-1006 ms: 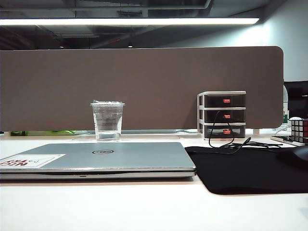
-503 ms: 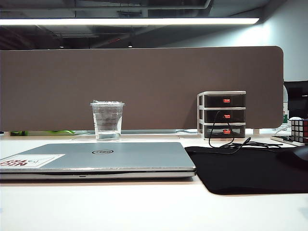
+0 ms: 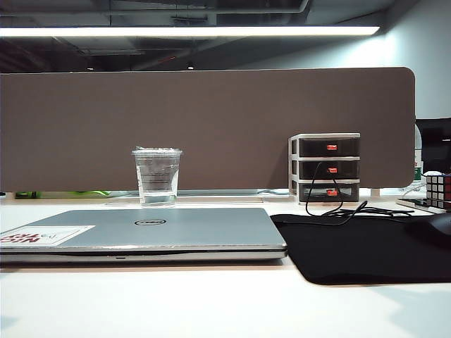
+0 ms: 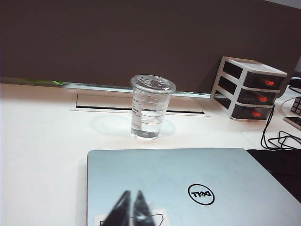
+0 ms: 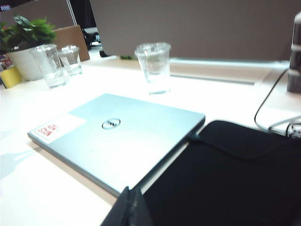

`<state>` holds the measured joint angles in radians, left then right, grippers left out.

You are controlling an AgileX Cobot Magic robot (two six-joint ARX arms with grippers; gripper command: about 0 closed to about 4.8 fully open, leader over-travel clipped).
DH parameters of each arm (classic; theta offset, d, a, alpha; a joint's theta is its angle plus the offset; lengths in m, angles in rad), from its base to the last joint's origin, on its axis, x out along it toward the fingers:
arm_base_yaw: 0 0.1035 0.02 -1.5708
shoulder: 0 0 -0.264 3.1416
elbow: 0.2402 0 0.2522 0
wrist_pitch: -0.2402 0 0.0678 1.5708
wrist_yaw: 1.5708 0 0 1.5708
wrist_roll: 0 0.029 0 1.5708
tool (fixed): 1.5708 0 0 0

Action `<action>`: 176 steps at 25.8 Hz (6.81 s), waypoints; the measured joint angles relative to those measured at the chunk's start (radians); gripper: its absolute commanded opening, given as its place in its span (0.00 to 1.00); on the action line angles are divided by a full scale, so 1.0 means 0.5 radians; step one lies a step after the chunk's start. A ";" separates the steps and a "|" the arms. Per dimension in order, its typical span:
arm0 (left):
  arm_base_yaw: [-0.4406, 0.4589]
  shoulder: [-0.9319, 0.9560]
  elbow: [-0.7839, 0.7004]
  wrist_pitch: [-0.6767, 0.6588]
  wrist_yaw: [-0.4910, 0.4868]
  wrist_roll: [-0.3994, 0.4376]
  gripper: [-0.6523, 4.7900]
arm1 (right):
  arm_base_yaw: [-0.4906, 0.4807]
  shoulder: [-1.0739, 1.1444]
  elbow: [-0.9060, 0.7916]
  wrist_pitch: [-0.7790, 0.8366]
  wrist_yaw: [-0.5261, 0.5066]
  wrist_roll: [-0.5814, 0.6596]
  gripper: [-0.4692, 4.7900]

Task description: Pick up the coffee cup and place it on the right side of the laptop.

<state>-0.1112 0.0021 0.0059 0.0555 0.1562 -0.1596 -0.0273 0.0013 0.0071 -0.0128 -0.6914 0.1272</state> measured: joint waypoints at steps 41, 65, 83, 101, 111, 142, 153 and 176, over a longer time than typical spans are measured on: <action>0.051 2.644 0.897 1.460 0.461 0.461 1.00 | -0.001 0.000 0.000 0.185 -0.018 -0.001 0.09; 0.398 4.045 2.039 1.627 1.465 0.459 1.00 | -0.002 0.000 0.000 0.150 -0.017 -0.060 0.09; 0.260 4.508 2.607 1.420 1.610 0.410 1.00 | -0.002 0.000 0.000 0.074 -0.017 -0.115 0.09; 0.120 4.801 3.037 1.386 1.445 0.423 1.00 | -0.001 0.000 0.000 0.075 -0.017 -0.144 0.09; 0.076 4.891 3.182 1.385 1.391 0.463 1.00 | -0.001 0.000 0.000 0.072 -0.016 -0.146 0.09; 0.003 4.885 3.207 1.724 1.736 0.317 0.79 | -0.002 0.000 0.000 0.043 -0.017 -0.151 0.09; -0.422 4.860 3.427 1.729 1.758 0.190 0.79 | -0.002 0.000 0.000 0.044 -0.018 -0.151 0.09; -0.957 4.855 3.288 1.719 2.357 0.116 0.80 | -0.001 0.000 0.000 0.043 -0.018 -0.151 0.09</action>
<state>-0.5896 2.4298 1.6497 0.9150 1.3346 -0.1017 -0.0277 0.0013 0.0071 0.0090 -0.7006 0.0517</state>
